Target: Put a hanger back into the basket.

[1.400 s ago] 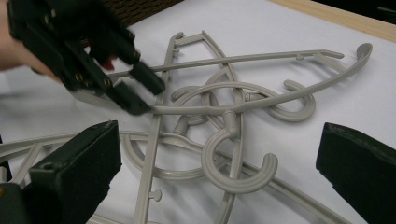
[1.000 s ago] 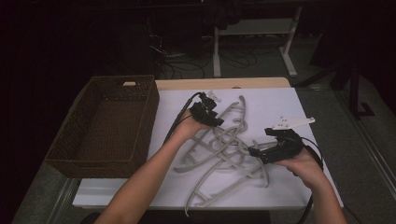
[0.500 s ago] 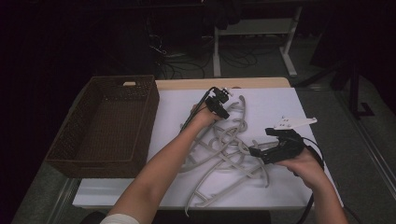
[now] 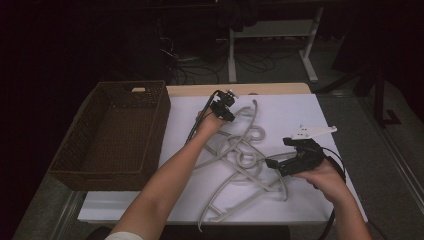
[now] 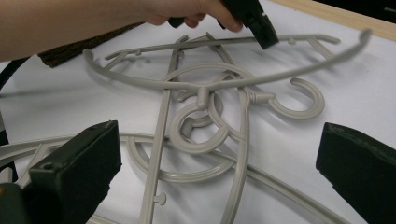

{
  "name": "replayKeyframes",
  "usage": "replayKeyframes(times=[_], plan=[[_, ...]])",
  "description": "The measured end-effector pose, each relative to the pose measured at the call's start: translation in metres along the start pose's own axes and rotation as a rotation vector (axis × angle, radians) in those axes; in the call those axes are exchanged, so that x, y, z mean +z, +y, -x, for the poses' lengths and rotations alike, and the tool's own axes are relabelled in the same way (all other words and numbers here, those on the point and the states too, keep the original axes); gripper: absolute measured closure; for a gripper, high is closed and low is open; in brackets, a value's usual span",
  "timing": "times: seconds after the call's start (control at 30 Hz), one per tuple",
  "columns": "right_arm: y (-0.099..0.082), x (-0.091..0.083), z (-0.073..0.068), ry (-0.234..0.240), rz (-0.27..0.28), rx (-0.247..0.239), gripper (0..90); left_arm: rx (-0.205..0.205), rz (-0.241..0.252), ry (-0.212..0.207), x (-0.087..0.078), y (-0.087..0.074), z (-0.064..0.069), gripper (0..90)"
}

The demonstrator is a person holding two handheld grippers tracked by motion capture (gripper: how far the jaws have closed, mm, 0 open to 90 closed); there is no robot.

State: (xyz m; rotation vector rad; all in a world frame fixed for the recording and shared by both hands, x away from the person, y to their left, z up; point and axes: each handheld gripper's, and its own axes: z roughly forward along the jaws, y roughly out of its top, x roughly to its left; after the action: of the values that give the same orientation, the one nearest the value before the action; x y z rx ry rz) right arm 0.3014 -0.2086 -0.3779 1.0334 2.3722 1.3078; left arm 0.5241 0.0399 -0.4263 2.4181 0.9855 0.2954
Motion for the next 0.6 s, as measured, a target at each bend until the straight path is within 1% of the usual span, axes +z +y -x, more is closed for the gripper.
replayKeyframes(times=[0.07,0.1,0.2,0.23,0.3,0.33,0.4,0.5,0.53,0.6], plan=[[0.000,0.001,0.000,0.001,-0.003,-0.001,0.2,-0.033,-0.001,0.008,-0.002,-0.006,-0.010,80.2],[0.000,0.001,-0.001,0.001,-0.004,-0.001,0.2,-0.048,-0.002,0.020,-0.003,-0.009,-0.015,80.2],[0.000,0.001,-0.001,-0.001,-0.006,-0.004,0.2,-0.080,0.000,0.044,-0.007,-0.019,-0.028,79.2],[0.000,0.002,-0.001,-0.001,-0.007,-0.004,0.2,-0.089,0.009,0.049,-0.009,-0.023,-0.031,76.7],[-0.001,0.002,0.000,-0.001,-0.007,-0.001,0.2,-0.103,0.028,0.065,-0.016,-0.028,-0.036,64.5],[-0.001,0.002,0.000,-0.001,-0.008,-0.001,0.1,-0.102,0.039,0.069,-0.021,-0.031,-0.036,61.8],[-0.001,0.003,0.000,-0.002,-0.009,-0.001,0.2,-0.094,0.072,0.048,-0.035,-0.037,-0.035,60.8],[-0.001,0.003,-0.001,-0.003,-0.011,-0.001,0.2,-0.070,0.105,0.012,-0.057,-0.051,-0.026,66.2],[-0.001,0.003,-0.001,-0.003,-0.011,-0.002,0.2,-0.055,0.109,-0.002,-0.064,-0.056,-0.022,69.8],[-0.001,0.004,-0.002,-0.003,-0.016,-0.005,0.2,-0.041,0.122,-0.021,-0.076,-0.070,-0.012,76.0]])
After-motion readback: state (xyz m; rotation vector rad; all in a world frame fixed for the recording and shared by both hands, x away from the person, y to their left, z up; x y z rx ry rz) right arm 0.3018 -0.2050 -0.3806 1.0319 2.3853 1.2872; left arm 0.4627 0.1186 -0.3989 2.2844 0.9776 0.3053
